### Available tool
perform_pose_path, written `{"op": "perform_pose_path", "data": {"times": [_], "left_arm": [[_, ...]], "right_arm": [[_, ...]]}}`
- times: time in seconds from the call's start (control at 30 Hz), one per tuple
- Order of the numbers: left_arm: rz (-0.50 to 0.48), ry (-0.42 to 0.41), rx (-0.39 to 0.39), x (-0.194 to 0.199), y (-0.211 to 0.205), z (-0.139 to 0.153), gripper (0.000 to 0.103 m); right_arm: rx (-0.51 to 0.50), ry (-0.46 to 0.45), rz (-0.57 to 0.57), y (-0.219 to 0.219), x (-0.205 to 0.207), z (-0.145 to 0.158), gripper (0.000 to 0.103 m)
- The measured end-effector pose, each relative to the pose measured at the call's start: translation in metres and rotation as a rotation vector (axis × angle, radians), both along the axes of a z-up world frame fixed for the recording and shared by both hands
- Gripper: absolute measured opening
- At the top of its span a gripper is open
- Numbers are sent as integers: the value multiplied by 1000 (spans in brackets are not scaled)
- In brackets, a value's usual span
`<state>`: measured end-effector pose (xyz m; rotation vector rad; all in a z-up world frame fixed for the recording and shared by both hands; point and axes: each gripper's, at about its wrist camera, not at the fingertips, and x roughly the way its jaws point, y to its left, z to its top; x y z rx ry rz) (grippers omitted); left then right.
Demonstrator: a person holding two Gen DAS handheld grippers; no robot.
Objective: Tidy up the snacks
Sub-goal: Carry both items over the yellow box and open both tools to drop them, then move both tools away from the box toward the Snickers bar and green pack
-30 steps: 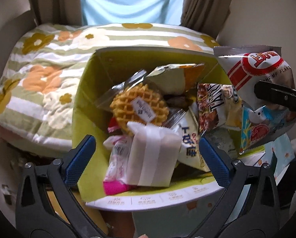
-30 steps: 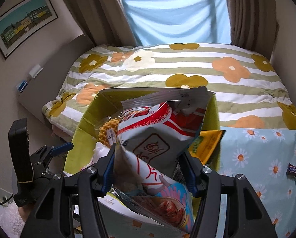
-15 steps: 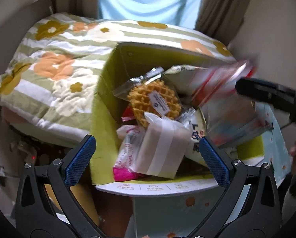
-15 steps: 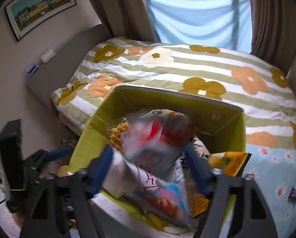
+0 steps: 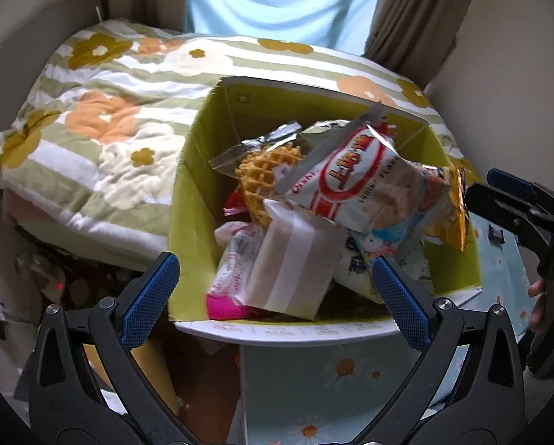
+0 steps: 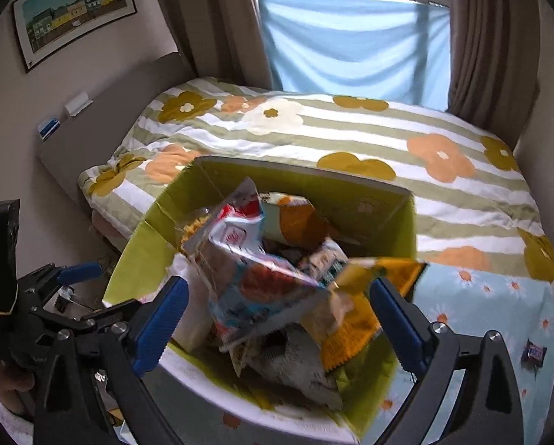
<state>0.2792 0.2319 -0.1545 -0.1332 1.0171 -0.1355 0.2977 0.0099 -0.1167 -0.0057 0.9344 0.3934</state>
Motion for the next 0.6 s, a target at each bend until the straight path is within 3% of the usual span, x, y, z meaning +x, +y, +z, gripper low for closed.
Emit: {"op": "perform_pose_path", "data": {"times": [0.6], "left_arm": [[-293,-36,-18,2,-114,28,103]], "right_arm": [[-17,-4,-376,-131,-73,22,97]]}}
